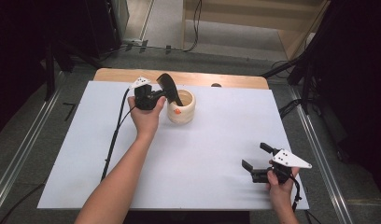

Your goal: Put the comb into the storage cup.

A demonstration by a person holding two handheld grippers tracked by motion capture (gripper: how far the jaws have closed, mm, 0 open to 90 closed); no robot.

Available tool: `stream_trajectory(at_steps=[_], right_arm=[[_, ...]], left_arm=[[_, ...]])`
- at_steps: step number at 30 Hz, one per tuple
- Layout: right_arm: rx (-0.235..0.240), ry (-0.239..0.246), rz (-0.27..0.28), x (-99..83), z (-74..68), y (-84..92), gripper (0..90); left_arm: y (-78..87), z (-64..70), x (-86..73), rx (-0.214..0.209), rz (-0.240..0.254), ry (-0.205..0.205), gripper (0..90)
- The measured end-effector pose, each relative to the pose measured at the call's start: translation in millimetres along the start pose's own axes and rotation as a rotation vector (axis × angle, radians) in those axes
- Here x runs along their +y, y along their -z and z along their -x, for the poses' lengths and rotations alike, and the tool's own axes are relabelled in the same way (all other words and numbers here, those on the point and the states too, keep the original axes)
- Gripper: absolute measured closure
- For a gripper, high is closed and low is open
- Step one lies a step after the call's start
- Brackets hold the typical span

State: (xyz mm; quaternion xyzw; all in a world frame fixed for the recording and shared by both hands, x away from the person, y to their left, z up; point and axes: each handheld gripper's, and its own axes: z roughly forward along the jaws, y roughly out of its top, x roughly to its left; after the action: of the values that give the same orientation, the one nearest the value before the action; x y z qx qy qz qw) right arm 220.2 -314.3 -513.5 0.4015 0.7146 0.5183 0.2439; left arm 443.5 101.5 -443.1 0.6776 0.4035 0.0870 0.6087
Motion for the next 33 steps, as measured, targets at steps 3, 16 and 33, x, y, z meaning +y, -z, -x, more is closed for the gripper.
stream_trajectory(at_steps=[3,16,33], right_arm=[[0.000,0.000,0.000,0.0,0.0,0.0,0.0],[-0.002,0.002,-0.003,0.1,-0.3,-0.3,0.0],[-0.001,0.000,0.001,0.0,0.0,-0.8,0.0]], left_arm=[[1.6,0.0,0.2,0.016,0.015,-0.008,80.9],[11.2,-1.5,3.1,0.064,0.019,-0.038,31.3],[26.1,9.8,3.6,0.053,0.019,-0.142,0.0]])
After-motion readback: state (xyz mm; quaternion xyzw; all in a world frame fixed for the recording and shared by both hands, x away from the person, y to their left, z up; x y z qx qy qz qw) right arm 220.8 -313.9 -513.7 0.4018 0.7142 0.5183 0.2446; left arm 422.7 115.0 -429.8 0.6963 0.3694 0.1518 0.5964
